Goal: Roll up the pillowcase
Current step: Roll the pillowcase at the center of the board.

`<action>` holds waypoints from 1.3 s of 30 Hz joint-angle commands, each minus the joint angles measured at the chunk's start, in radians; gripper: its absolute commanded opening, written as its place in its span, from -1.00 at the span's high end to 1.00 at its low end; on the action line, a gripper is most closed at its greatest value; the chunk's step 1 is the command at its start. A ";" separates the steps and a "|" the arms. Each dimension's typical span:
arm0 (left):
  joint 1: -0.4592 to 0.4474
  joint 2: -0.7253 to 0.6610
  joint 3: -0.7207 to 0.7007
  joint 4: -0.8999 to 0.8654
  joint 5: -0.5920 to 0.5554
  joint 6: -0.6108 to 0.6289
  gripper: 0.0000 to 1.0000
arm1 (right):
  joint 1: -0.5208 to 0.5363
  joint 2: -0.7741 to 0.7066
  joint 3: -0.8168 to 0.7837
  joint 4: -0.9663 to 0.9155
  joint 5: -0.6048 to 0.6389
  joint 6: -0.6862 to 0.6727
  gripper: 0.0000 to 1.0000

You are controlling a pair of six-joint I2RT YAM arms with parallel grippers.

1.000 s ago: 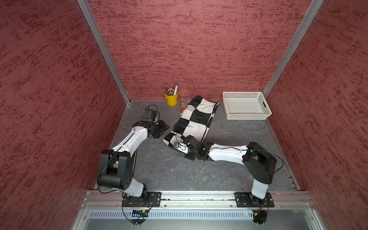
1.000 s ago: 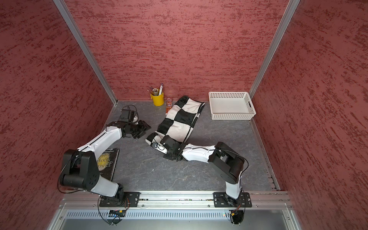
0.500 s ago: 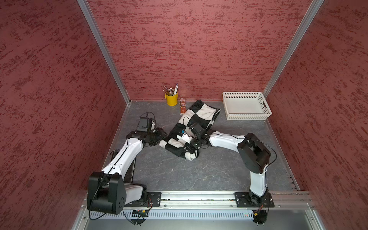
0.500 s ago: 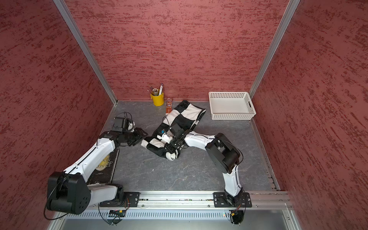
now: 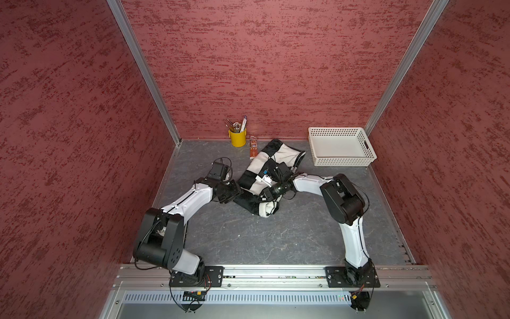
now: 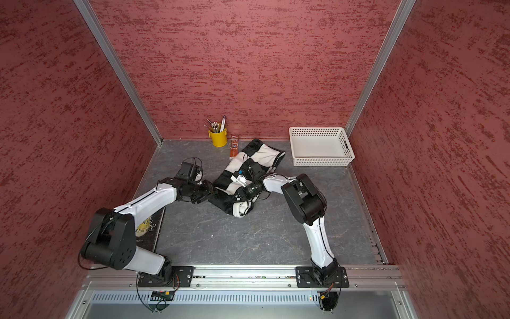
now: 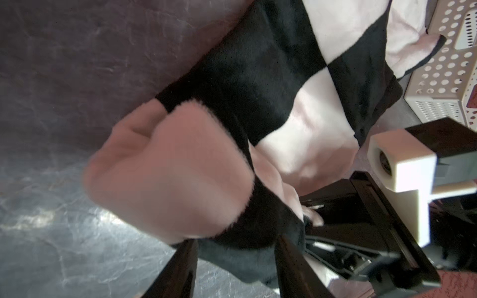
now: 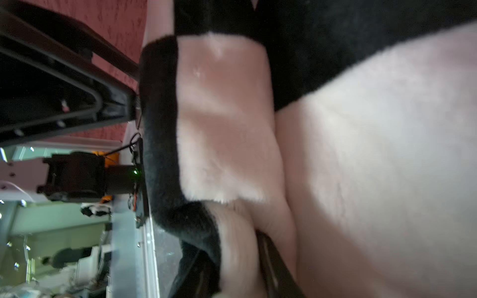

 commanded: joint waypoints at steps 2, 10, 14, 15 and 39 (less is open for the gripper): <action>-0.001 0.081 0.072 0.038 -0.017 -0.019 -0.01 | -0.011 -0.071 -0.005 0.013 0.102 -0.003 0.06; 0.004 0.158 0.112 0.039 -0.006 -0.037 0.00 | 0.138 -0.389 -0.154 0.020 0.669 -0.208 -0.32; 0.004 0.185 0.120 0.050 0.011 -0.040 0.00 | 0.295 -0.419 -0.209 0.046 0.971 -0.361 -0.37; 0.004 0.187 0.121 0.050 0.014 -0.039 0.00 | 0.333 -0.412 -0.217 0.063 1.033 -0.399 -0.40; 0.059 0.139 0.137 0.033 0.042 -0.022 0.00 | 0.473 -0.150 -0.195 0.152 1.367 -0.507 0.97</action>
